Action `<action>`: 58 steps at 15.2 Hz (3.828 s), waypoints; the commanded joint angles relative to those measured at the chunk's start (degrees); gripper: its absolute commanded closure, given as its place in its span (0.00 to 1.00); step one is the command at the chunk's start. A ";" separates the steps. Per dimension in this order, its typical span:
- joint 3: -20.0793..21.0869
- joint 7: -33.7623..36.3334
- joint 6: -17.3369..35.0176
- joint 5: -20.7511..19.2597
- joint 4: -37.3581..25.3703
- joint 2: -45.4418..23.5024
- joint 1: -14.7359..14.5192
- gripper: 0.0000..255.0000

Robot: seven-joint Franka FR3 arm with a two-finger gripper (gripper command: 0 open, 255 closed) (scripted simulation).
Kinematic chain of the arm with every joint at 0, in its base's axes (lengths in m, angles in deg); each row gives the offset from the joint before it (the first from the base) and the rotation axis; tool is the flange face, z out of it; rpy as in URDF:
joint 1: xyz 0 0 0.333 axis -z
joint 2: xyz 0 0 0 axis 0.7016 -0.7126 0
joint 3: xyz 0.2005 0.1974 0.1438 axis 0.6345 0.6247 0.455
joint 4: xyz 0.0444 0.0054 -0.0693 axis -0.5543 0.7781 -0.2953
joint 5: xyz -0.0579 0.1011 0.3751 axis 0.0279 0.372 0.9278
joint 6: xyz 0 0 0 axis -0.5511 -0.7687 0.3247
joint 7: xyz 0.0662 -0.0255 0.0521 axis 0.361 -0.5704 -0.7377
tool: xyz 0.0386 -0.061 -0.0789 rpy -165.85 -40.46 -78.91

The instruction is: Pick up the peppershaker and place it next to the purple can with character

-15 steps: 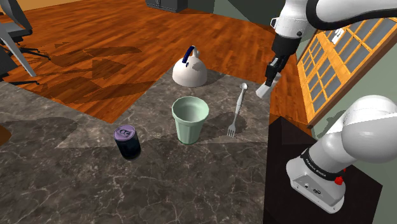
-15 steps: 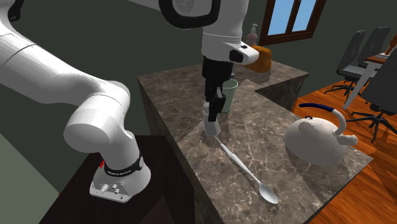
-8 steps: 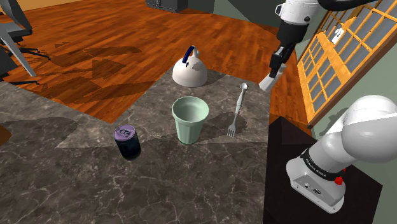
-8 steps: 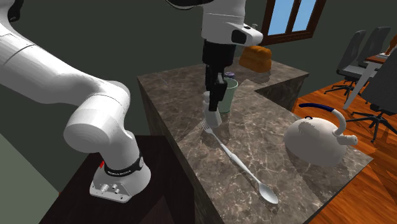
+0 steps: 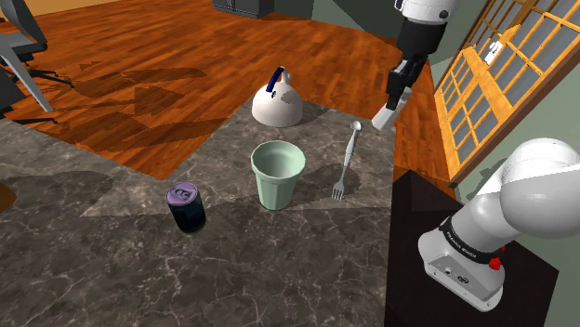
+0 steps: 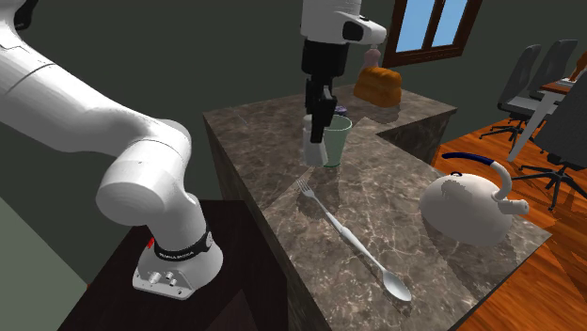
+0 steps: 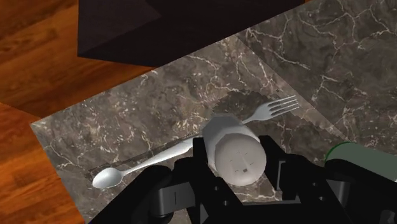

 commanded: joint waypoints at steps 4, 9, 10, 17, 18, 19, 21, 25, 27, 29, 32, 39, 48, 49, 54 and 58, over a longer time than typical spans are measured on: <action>5.44 6.32 1.12 3.56 -4.24 -5.35 -2.24 1.00; 10.88 12.84 2.41 5.97 -9.66 -11.82 -4.00 1.00; 11.95 14.16 2.64 6.28 -10.92 -13.26 -4.28 1.00; 19.11 23.75 3.67 6.30 -21.53 -24.63 -5.94 1.00; 20.09 25.19 3.70 5.98 -23.31 -26.45 -6.18 1.00; 21.04 26.66 3.69 5.57 -25.16 -28.33 -6.44 1.00; 22.88 29.66 3.54 4.46 -29.08 -32.27 -7.07 1.00; 26.13 35.85 2.55 1.15 -37.95 -40.89 -8.98 1.00; 27.40 38.94 1.60 -1.00 -43.00 -45.59 -10.46 1.00; 28.39 41.94 0.28 -3.41 -48.57 -50.53 -12.37 1.00; 29.08 45.97 -2.55 -7.28 -58.20 -58.42 -16.30 1.00; 28.85 48.27 -1.12 -9.79 -61.55 -63.82 -19.16 1.00; 28.59 48.44 5.77 -9.98 -54.65 -63.92 -18.38 1.00; 28.55 48.48 6.50 -10.05 -53.99 -64.00 -18.33 1.00; 28.31 48.72 10.04 -10.47 -50.98 -64.64 -18.17 1.00; 28.06 48.97 12.77 -10.93 -48.88 -65.39 -18.15 1.00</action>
